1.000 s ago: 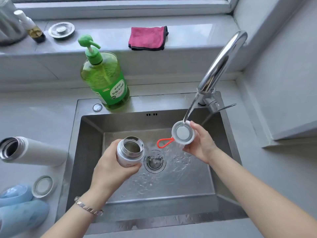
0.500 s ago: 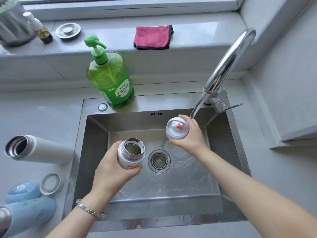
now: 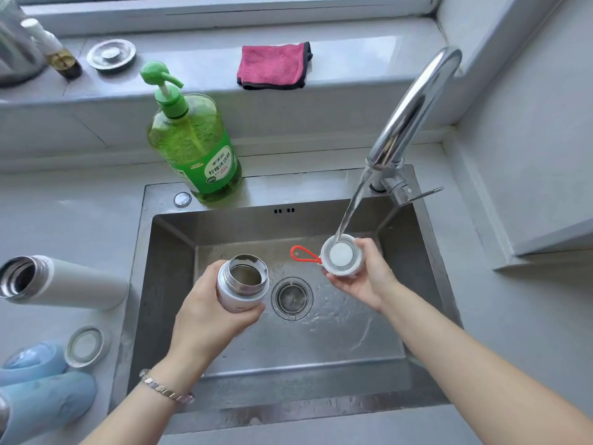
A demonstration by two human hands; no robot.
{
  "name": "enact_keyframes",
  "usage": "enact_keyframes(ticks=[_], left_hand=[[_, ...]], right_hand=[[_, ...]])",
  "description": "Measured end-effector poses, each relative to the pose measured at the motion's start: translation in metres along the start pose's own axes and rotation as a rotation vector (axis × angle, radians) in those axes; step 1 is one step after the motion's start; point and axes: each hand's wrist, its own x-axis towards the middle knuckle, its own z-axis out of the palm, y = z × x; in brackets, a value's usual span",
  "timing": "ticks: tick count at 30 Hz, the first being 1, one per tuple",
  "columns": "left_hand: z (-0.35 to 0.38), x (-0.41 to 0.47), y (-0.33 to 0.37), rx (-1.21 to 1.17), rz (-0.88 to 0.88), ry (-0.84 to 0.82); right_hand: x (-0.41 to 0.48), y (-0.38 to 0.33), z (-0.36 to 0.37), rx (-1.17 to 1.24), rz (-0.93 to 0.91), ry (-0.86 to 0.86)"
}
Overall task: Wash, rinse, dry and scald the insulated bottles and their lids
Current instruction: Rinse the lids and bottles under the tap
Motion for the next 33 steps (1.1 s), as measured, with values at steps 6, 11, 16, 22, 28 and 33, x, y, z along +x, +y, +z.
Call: enact_keyframes(ticks=[6,11,16,22,28,33], left_hand=[[-0.007,-0.003,-0.003,0.014,0.014,0.024],[-0.012,-0.004,-0.004,0.006,0.007,0.053],[-0.017,-0.008,-0.008,0.000,-0.012,0.071],[-0.022,-0.025,-0.013,-0.066,-0.065,0.083],[-0.042,-0.061,-0.038,-0.159,-0.142,0.175],[-0.064,-0.095,-0.069,-0.216,-0.200,0.239]], right_hand=[[0.011,0.007,0.019,0.227,0.227,-0.224],[0.010,-0.002,0.028,0.185,0.112,-0.226],[0.000,0.000,0.005,-0.250,-0.199,0.003],[-0.033,0.028,-0.011,-1.188,-0.787,0.140],[-0.040,0.067,0.002,-1.583,-0.743,-0.008],[-0.032,0.106,0.058,-1.469,-0.596,-0.134]])
